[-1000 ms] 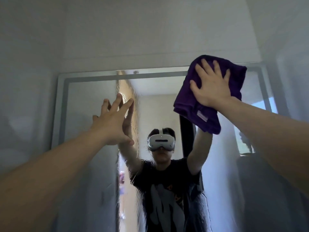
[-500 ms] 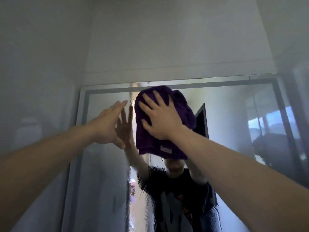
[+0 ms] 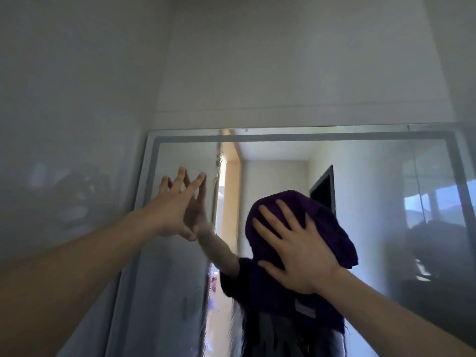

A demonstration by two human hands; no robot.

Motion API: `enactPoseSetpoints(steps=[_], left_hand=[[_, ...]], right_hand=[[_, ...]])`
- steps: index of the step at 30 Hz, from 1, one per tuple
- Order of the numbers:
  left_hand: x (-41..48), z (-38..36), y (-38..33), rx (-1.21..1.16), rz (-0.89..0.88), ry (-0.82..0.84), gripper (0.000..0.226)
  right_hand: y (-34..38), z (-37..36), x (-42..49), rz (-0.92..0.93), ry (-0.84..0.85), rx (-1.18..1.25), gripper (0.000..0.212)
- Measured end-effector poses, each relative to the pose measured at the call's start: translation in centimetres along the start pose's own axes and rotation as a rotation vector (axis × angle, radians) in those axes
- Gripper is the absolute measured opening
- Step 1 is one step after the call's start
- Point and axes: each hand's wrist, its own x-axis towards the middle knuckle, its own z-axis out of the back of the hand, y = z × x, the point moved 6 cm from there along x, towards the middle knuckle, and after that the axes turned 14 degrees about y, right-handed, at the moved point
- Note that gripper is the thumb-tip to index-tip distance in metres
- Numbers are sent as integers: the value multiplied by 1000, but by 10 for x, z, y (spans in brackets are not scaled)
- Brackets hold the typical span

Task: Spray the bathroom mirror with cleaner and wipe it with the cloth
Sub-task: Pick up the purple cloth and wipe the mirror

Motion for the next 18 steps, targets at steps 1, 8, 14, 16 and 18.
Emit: enactPoseSetpoints(steps=[1, 8, 14, 16, 18], left_hand=[[1, 0, 1, -10, -4, 2, 153], [6, -1, 5, 0, -13, -20, 149], [14, -3, 12, 12, -51, -60, 153], [16, -4, 13, 14, -59, -66, 154], [16, -5, 12, 4, -63, -76, 155]], right_hand=[[-18, 4, -2, -46, -9, -8, 80], [-99, 51, 25, -335, -103, 20, 83], [-112, 89, 77, -412, -161, 76, 81], [-107, 99, 94, -402, -175, 91, 81], [-97, 106, 110, -381, -181, 96, 79]])
